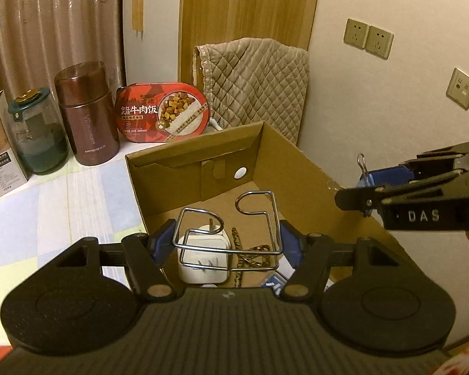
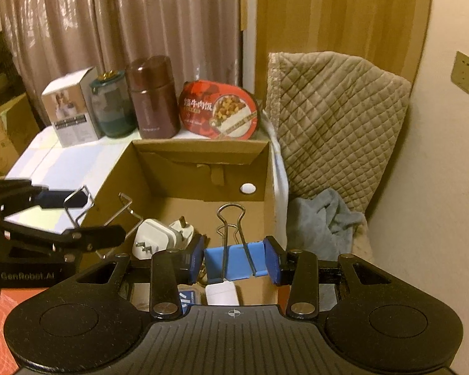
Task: Organize rigid objects
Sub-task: 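Lower the wire stand into the box with the left tool while the right tool releases the clip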
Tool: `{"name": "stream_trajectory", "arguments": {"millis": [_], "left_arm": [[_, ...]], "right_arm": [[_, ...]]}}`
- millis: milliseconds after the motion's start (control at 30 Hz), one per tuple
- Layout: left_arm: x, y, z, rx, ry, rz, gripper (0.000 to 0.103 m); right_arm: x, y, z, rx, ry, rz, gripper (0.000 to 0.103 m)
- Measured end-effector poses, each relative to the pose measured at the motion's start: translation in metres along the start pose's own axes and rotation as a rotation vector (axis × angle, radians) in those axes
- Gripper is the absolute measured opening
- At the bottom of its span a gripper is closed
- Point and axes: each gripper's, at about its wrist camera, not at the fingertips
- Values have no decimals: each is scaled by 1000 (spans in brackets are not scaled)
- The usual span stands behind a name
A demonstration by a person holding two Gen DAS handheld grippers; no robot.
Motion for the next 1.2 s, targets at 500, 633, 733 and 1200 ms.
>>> {"name": "stream_trajectory", "arguments": {"millis": [500,633,733,1200], "left_arm": [[35,-15,-22,53,-54,-24,65],[42,-20,-25,46,-67,-22,65],[47,-24,-27,39,-69,-10,65],[74,-34,-43,36,-90,-20,65]], "right_arm": [[34,-6,-9,-94,-55,-1,38],[41,-10,-12,-125,-55,-4,38],[48,-11,-14,-136,-60,-3,38],[73,-15,-16,-174,-71,-12,38]]}}
Point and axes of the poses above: each gripper's, at about its wrist camera, not at the fingertips, and x roughly the way its jaws point, y to its right, z to its underside, and after that the axes turned 1 degree about -z, right-handed
